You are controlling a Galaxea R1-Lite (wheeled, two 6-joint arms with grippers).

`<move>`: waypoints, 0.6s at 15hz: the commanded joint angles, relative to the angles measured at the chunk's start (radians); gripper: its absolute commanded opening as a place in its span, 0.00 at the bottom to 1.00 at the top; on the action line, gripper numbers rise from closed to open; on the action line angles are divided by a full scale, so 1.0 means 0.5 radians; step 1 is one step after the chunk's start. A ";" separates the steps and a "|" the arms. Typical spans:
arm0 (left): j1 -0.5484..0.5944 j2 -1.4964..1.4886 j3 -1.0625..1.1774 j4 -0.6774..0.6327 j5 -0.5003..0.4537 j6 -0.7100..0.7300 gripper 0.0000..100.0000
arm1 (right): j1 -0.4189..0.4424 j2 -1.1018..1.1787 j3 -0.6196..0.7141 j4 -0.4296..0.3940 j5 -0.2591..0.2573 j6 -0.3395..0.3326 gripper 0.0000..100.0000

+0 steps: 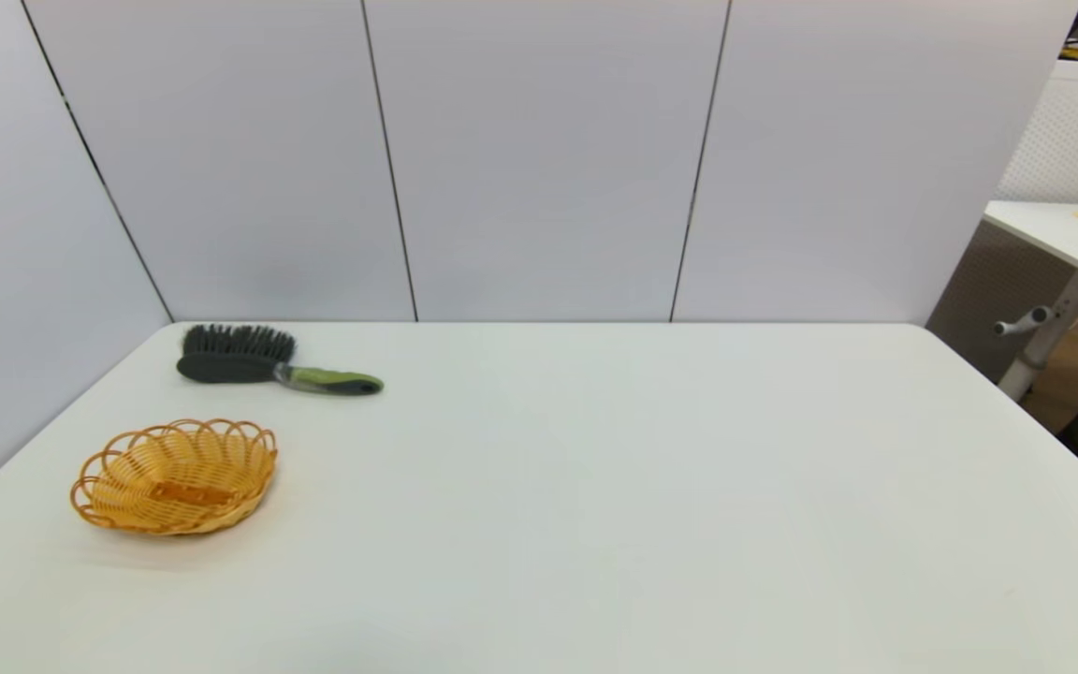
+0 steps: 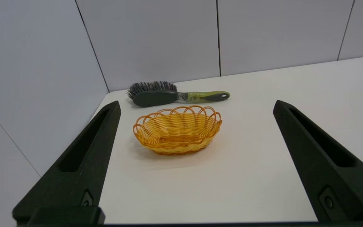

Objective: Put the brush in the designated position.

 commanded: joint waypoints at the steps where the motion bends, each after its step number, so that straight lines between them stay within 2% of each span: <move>1: 0.002 -0.170 0.244 -0.012 0.000 0.031 1.00 | 0.000 -0.004 0.003 0.000 0.000 -0.003 1.00; 6: 0.002 -0.170 0.720 -0.297 0.003 0.047 1.00 | 0.000 -0.004 0.003 0.000 0.000 -0.003 1.00; 9: 0.002 -0.170 0.720 -0.147 0.007 0.031 1.00 | 0.000 -0.004 0.003 0.000 0.000 -0.003 1.00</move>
